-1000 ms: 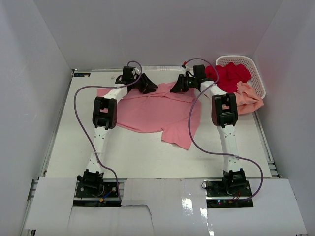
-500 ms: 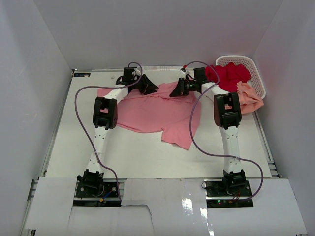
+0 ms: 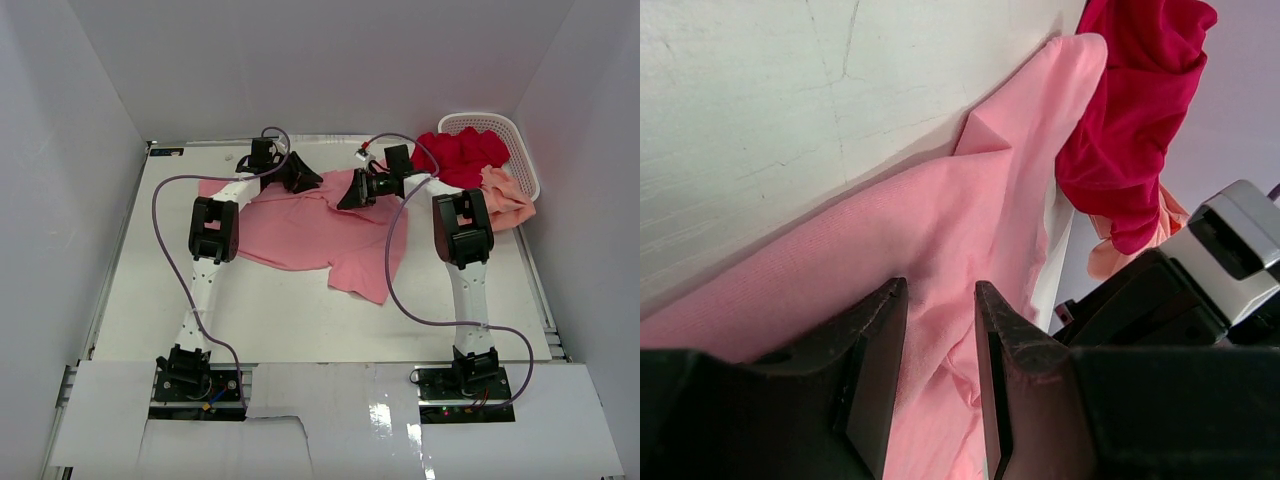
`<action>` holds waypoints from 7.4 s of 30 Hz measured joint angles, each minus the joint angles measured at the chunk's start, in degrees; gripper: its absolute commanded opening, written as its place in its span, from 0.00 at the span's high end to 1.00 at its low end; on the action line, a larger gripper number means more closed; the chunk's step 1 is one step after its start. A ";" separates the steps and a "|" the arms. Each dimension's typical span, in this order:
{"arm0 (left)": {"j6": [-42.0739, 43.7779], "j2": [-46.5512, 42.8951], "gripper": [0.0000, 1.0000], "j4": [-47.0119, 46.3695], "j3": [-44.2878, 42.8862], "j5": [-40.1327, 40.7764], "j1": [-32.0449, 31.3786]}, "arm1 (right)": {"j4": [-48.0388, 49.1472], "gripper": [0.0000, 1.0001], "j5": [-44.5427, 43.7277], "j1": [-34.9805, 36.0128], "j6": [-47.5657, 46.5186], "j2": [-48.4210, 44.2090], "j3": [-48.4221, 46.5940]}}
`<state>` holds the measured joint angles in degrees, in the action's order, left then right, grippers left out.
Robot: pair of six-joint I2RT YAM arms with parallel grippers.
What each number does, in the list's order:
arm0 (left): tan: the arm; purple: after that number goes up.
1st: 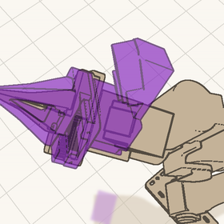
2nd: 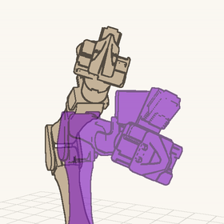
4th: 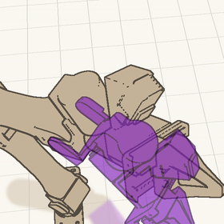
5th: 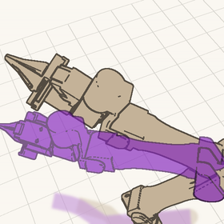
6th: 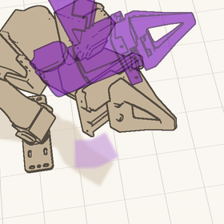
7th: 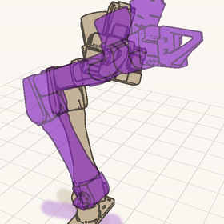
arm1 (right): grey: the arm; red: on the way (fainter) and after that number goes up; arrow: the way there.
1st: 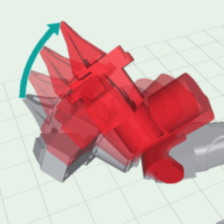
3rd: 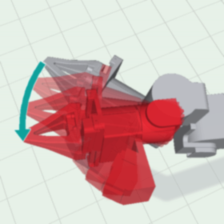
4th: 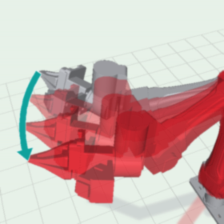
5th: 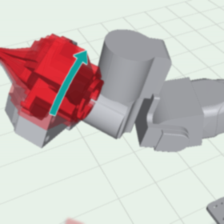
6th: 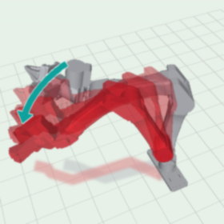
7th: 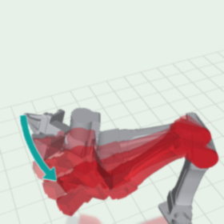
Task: Fold and stack the t-shirts
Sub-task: Fold the flattened tshirt in 1/3 of the way, then grap the side of the flattened tshirt closest away from the robot with both arms
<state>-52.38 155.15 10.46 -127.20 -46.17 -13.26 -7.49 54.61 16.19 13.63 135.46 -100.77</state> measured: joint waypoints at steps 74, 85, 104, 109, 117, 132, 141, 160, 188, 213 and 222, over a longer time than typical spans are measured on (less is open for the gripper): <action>14.86 -15.69 0.52 12.79 17.00 7.76 22.40 | -7.23 0.37 -32.61 -9.05 -5.03 8.17 -18.84; 16.13 -14.93 0.51 14.60 15.76 9.49 23.02 | -12.74 0.62 -38.12 -9.60 -5.95 9.44 -22.45; 13.97 -12.41 0.46 19.17 4.85 10.47 24.04 | -14.93 0.29 -38.71 -10.45 -6.01 8.74 -24.04; 13.38 -14.93 0.44 19.19 -0.11 10.14 24.63 | -14.56 0.24 -38.23 -10.97 -6.64 2.64 -20.37; 15.54 -38.38 0.41 18.95 18.12 14.86 26.49 | -10.67 0.20 -31.85 -11.06 -7.72 -15.08 -12.02; 21.73 -77.33 0.10 19.85 68.35 25.24 27.34 | -15.47 0.49 -21.24 11.10 -8.04 -11.76 -8.46; 23.65 -76.15 0.16 18.38 74.10 25.27 27.41 | -8.50 0.92 -12.81 17.55 1.97 1.38 -12.94; 13.38 -61.77 0.48 4.52 75.52 24.24 28.52 | 1.77 0.92 -10.62 19.56 10.05 9.49 -15.58; 9.27 -55.25 0.55 -1.95 74.49 28.83 28.52 | 2.47 0.92 -13.97 19.56 10.51 11.08 -14.08; 8.74 -49.07 0.77 -0.22 67.80 28.59 28.44 | 3.43 0.92 -13.84 19.47 11.41 11.17 -13.22; 10.14 -44.78 1.00 1.55 62.31 28.02 27.98 | 5.18 0.92 -13.53 19.47 11.78 10.38 -11.39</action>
<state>-42.24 110.37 12.01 -64.88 -18.15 14.72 -2.31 41.08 35.66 25.41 145.84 -112.16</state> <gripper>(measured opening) 0.015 0.078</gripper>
